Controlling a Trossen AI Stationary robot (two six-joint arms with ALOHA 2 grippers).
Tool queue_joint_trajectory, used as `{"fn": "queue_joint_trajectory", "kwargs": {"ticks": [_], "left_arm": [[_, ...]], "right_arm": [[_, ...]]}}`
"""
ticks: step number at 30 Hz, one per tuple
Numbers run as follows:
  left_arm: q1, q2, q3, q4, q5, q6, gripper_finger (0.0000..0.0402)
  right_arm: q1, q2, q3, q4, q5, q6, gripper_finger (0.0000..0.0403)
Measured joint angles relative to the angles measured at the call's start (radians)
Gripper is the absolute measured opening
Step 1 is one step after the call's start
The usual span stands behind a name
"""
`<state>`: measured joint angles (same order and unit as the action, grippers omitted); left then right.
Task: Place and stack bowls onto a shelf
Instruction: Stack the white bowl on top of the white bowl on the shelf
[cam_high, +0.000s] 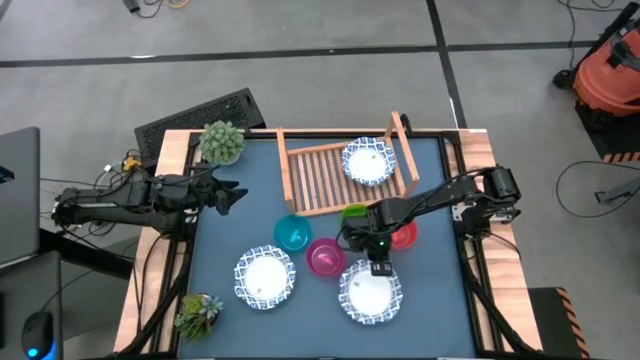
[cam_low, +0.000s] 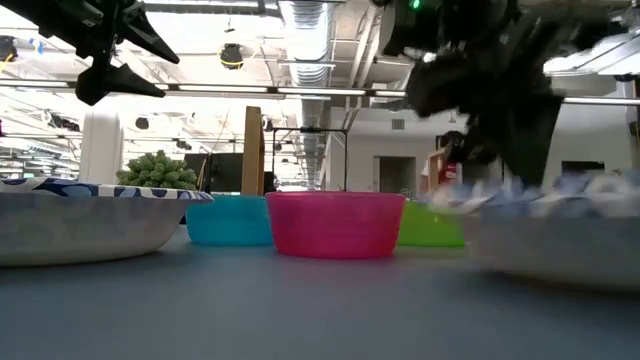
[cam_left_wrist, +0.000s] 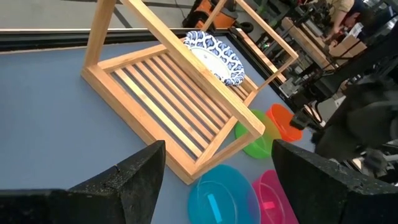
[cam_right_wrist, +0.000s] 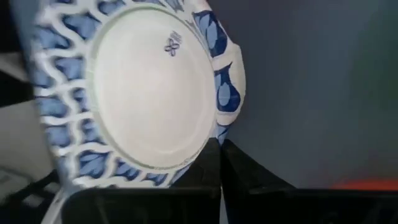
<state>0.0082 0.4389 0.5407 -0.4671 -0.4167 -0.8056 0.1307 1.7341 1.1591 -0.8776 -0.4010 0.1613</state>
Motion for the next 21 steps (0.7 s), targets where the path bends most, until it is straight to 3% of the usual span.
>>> {"fn": "queue_joint_trajectory", "kwargs": {"ticks": [6,11,16,21], "left_arm": [[0.000,0.000,0.000,0.000,-0.002,0.000,0.0281],[0.000,0.000,0.000,-0.008,-0.008,-0.001,0.0281],[0.000,0.000,0.000,-0.010,-0.016,-0.001,0.0281],[0.000,0.000,0.000,-0.013,-0.023,-0.007,0.0281]], "right_arm": [[-0.019,-0.093,0.078,-0.175,-0.052,-0.038,0.0019],[-0.111,-0.213,0.165,-0.262,-0.053,-0.058,0.0019],[-0.270,-0.304,0.267,-0.229,0.067,-0.068,0.0019],[-0.476,-0.309,0.394,-0.201,0.209,-0.090,0.0019]]}}
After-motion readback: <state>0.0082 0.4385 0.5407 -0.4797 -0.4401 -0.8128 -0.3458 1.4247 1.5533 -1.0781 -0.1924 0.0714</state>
